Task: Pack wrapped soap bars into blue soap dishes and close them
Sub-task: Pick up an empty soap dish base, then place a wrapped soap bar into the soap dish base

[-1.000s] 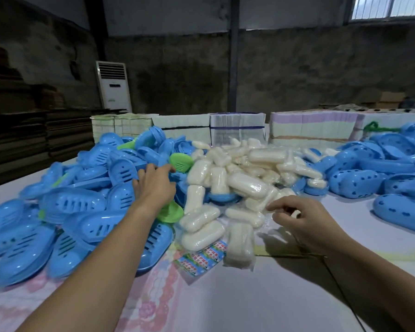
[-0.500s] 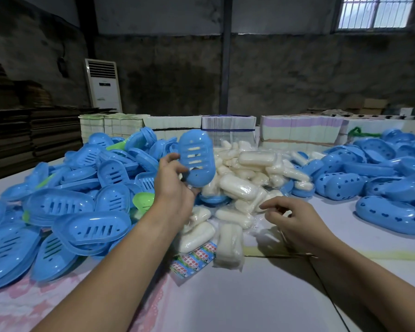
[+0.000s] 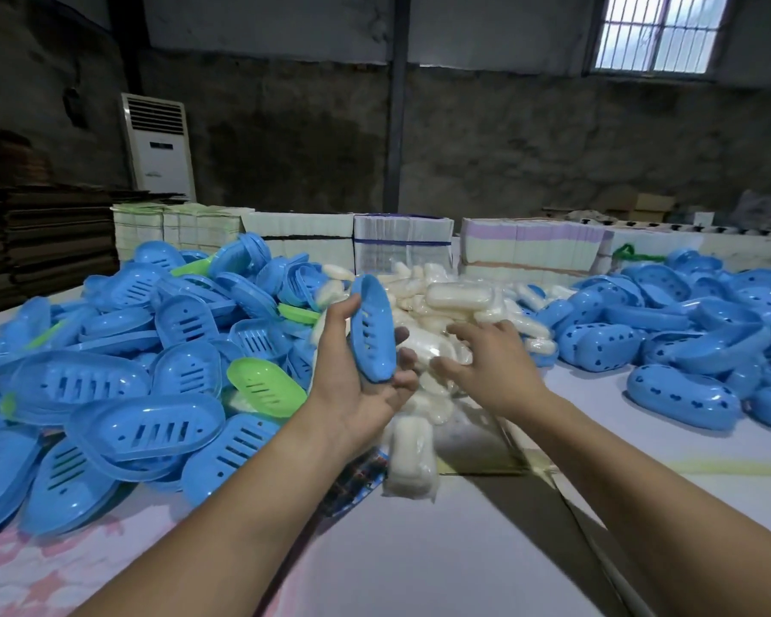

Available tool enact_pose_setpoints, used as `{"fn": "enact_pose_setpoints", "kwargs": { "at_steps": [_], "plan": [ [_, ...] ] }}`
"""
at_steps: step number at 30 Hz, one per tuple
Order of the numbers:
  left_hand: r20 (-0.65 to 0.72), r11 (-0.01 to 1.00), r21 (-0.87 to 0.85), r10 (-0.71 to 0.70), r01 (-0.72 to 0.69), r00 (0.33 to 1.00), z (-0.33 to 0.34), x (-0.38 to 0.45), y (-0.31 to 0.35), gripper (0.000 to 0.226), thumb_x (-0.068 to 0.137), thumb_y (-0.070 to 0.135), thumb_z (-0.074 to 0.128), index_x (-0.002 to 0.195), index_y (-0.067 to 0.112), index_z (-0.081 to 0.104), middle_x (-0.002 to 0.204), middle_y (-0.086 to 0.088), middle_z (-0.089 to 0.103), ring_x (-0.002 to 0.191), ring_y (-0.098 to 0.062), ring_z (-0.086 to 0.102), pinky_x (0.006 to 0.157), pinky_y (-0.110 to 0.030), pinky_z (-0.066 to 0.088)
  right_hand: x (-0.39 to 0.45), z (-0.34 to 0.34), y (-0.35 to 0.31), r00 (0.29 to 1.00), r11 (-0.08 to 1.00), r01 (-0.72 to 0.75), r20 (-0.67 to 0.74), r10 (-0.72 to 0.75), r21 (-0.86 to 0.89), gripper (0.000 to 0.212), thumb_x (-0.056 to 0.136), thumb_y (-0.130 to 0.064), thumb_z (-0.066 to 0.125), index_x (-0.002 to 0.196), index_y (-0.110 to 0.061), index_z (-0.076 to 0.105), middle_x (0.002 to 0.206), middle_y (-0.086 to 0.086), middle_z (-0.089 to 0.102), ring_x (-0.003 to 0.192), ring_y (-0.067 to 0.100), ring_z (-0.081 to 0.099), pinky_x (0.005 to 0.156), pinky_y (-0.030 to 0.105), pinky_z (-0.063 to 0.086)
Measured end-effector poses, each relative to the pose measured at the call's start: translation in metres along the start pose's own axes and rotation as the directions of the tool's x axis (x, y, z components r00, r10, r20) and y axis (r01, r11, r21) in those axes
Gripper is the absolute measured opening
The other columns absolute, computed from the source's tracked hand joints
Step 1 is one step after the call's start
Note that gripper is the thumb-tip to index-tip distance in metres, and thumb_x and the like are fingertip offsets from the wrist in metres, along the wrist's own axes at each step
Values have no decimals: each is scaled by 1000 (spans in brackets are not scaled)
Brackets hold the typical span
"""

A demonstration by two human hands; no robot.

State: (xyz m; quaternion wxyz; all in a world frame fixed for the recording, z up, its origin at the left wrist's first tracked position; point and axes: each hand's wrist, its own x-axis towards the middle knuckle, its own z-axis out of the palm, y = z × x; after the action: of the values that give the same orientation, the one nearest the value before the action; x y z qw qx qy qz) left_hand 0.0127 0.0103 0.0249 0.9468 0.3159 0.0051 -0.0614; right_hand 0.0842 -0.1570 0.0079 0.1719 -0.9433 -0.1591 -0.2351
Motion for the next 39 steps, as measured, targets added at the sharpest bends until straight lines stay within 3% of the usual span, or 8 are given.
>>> {"fn": "enact_pose_setpoints", "kwargs": {
  "at_steps": [3,6,12,17,21,28,34,39],
  "plan": [
    [-39,999,40,22,-20,999,-1,-1,1,49,84,55,62,101,10,65,95,-7,67,71,-19,58,57,-27,39,14,10,-11,995,985,21,100,-4,-171,63,88,-58,55,141,-25,47,133,4,61,127,35,39,95,44,40],
    [-47,996,75,48,-45,998,-2,0,2,54,86,62,58,76,13,78,104,-6,74,76,-18,60,60,-29,39,18,13,-13,994,981,43,109,-22,-187,55,87,-52,57,137,-30,50,131,2,63,126,34,43,99,42,39],
    [-112,990,141,28,-12,993,-1,1,0,52,83,57,68,112,13,65,100,-6,61,64,-18,54,50,-27,31,-2,-6,1,997,939,-81,8,83,335,49,83,-48,71,129,-33,63,132,-6,63,130,21,47,106,37,38],
    [-67,972,228,-48,62,997,0,0,-6,53,64,47,81,104,14,69,82,-4,65,64,-17,63,48,-26,46,-27,-40,11,990,591,-141,113,85,794,25,79,-39,77,101,-51,73,114,-25,69,104,-16,58,73,6,45],
    [0,946,320,-59,56,998,-3,2,-13,42,60,39,85,96,18,76,90,-1,72,81,-17,71,67,-31,51,-32,-53,5,993,544,-79,114,-31,835,24,84,-31,74,106,-40,76,104,-21,73,93,-9,65,61,3,46],
    [32,955,298,-14,4,999,-1,3,-31,25,59,33,84,78,18,83,89,-4,77,89,-23,76,74,-39,63,-35,-39,-12,996,492,-69,88,-15,868,17,88,-26,72,103,-32,76,106,-21,73,100,-10,64,79,6,47],
    [122,992,125,-21,6,992,1,3,-37,27,66,24,80,85,4,82,99,-15,77,96,-36,74,77,-44,63,-36,-39,-20,997,675,-66,75,15,735,32,96,-52,49,87,-36,76,101,-20,64,97,-6,57,84,17,40],
    [144,998,50,18,-26,989,1,1,-32,34,70,23,78,96,1,80,113,-18,74,102,-38,72,82,-48,61,-36,-48,-19,998,646,-53,61,9,762,34,99,-47,44,124,-37,66,120,-9,52,113,-4,49,94,16,37]
  ]
}}
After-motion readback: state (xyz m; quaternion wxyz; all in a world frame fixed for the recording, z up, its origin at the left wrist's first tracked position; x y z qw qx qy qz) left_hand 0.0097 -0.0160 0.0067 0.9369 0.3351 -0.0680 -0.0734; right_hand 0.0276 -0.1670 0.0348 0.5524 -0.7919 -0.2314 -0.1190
